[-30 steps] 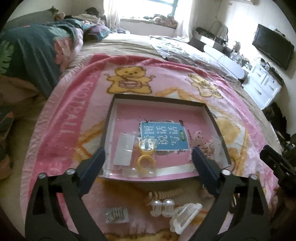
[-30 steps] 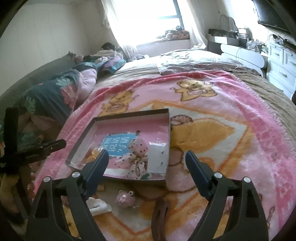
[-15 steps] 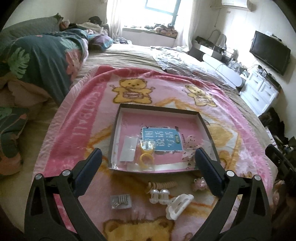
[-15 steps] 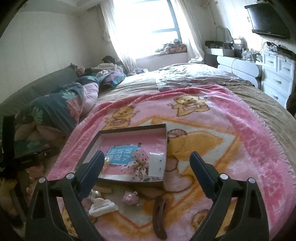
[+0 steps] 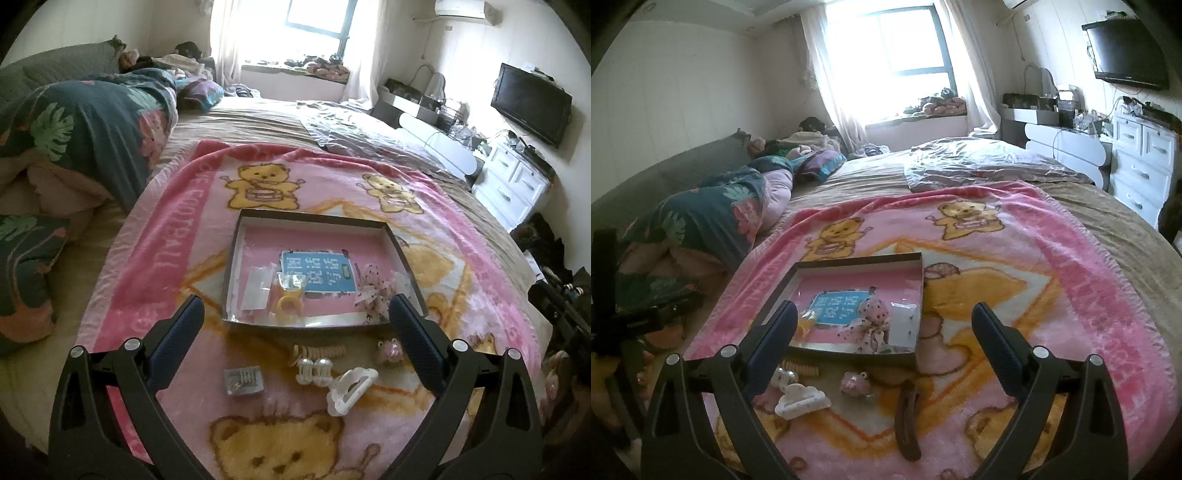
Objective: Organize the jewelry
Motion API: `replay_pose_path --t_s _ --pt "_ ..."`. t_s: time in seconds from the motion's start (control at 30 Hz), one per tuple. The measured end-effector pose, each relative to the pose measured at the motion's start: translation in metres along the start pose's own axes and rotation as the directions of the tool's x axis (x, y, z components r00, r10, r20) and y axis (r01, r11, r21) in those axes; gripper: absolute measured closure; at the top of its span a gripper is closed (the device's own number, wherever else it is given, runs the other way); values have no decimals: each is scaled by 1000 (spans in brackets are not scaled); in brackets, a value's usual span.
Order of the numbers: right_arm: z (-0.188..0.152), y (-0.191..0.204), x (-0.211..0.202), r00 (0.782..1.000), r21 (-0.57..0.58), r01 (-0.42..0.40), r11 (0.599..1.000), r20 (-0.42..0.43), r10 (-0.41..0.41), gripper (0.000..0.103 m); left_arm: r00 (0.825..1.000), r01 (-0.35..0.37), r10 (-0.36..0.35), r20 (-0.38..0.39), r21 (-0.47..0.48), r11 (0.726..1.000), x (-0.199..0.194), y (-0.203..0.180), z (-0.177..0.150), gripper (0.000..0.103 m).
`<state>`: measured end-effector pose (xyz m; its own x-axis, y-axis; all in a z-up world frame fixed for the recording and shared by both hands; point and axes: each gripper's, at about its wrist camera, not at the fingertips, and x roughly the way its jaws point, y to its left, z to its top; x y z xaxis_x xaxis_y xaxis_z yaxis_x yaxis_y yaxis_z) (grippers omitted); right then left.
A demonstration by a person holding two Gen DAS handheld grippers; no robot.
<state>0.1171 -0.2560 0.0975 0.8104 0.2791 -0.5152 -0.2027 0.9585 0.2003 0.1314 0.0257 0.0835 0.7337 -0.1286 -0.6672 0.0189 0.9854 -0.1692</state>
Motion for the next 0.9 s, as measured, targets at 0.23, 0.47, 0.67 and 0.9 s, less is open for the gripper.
replay_pose_path --t_s 0.23,0.47,0.67,0.9 --pt "-8 7 -9 1000 -39 -11 999 -6 11 8 1000 -9 9 -3 8 1000 -9 0 -13 9" --pt "-20 12 -16 999 -67 -21 998 -27 19 8 1000 -15 15 -13 17 1000 -14 0 -27 9" --pt "-28 16 -19 999 -90 -27 996 -45 23 8 999 -18 19 -31 34 999 -16 -2 -41 9" --pt "-43 19 -20 997 -118 -32 992 -74 23 8 998 -14 17 -54 65 998 -15 -8 -57 9"
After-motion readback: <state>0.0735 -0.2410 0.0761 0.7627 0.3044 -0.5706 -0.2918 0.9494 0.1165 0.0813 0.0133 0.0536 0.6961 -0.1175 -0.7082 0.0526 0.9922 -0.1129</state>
